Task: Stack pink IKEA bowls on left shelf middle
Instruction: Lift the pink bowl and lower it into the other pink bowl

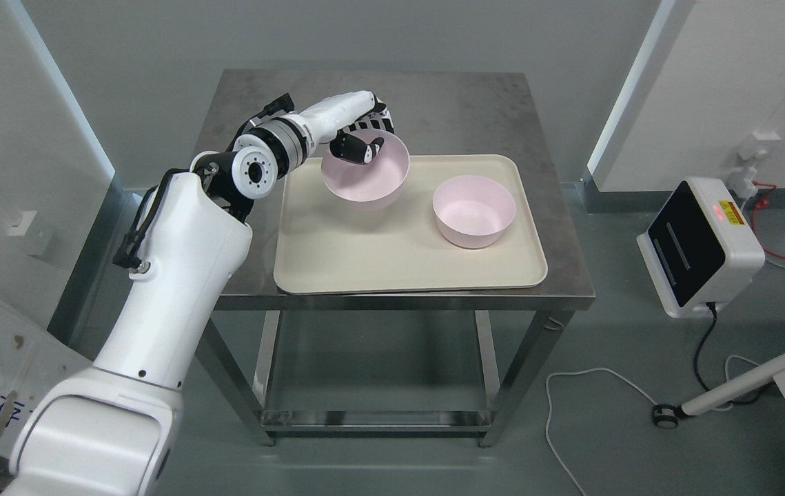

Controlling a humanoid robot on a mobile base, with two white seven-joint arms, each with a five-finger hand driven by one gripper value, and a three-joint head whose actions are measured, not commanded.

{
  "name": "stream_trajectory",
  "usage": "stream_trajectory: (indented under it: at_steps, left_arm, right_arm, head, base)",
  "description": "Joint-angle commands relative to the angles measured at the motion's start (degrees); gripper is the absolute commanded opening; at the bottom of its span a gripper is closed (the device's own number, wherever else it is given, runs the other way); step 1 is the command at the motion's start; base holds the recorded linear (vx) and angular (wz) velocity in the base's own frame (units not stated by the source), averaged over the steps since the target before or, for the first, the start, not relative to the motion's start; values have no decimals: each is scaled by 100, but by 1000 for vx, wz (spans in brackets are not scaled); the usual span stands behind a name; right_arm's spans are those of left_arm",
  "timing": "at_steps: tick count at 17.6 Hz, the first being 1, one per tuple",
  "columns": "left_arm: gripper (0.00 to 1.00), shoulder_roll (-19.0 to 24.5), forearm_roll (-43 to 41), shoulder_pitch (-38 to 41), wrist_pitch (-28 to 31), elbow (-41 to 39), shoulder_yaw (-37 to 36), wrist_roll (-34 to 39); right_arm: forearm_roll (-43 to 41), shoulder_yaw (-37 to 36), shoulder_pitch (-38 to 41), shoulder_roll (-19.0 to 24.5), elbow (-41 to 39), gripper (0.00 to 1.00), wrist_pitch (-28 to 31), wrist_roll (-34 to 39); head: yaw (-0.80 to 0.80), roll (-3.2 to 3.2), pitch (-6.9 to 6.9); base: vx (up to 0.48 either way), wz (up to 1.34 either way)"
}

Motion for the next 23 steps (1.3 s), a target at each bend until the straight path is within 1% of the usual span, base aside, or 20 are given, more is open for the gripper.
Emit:
stream_trajectory:
  at_steps: [1, 4, 6, 7, 10, 12, 14, 19, 20, 21, 22, 23]
  left_arm:
    - [2, -43, 105, -336, -179, -136, -1534, 5]
    - [2, -43, 271, -345, -223, -127, -2422, 49]
    - [2, -43, 570, -362, -162, -75, -3125, 425]
    - [2, -43, 780, -362, -144, -40, -3415, 793]
    - [4, -43, 1167, -362, -100, -22, -3445, 1577]
    - [4, -43, 1292, -397, -39, -13, -3436, 1640]
    - [5, -43, 1310, -581, 32, 179, -3418, 1675]
    - [6, -43, 1310, -705, 40, 356, -3103, 1789]
    - [7, -43, 1310, -705, 40, 365, -3076, 1807]
    - [11, -43, 1310, -705, 49, 382, -3067, 1816]
    - [19, -43, 1301, -714, 136, 400, -2997, 1842]
    - [25, -43, 1283, -714, 198, 400, -2936, 1877]
  right_arm:
    - [44, -62, 0, -100, 0, 100, 2, 5]
    - [44, -53, 0, -100, 0, 100, 2, 5]
    - [44, -53, 0, -100, 0, 100, 2, 5]
    - [44, -62, 0, -100, 0, 100, 2, 5]
    - [44, -62, 0, -100, 0, 100, 2, 5]
    - [44, -53, 0, -100, 0, 100, 2, 5]
    - [44, -62, 0, -100, 0, 100, 2, 5]
    - [44, -53, 0, -100, 0, 100, 2, 5]
    - [44, -53, 0, -100, 0, 100, 2, 5]
    - [44, -53, 0, -100, 0, 100, 2, 5]
    - [44, -53, 0, -100, 0, 100, 2, 5]
    - [44, -53, 0, -100, 0, 100, 2, 5]
  head:
    - [0, 0, 0]
    - [0, 0, 0]
    - [0, 0, 0]
    - [0, 0, 0]
    - [0, 0, 0]
    - [0, 0, 0]
    - [0, 0, 0]
    - [0, 0, 0]
    - [0, 0, 0]
    - [0, 0, 0]
    - [0, 0, 0]
    - [0, 0, 0]
  base:
    - [0, 0]
    - [0, 0]
    - [0, 0]
    - [0, 0]
    - [0, 0]
    - [0, 0]
    - [0, 0]
    - [0, 0]
    - [0, 0]
    - [0, 0]
    - [0, 0]
    - [0, 0]
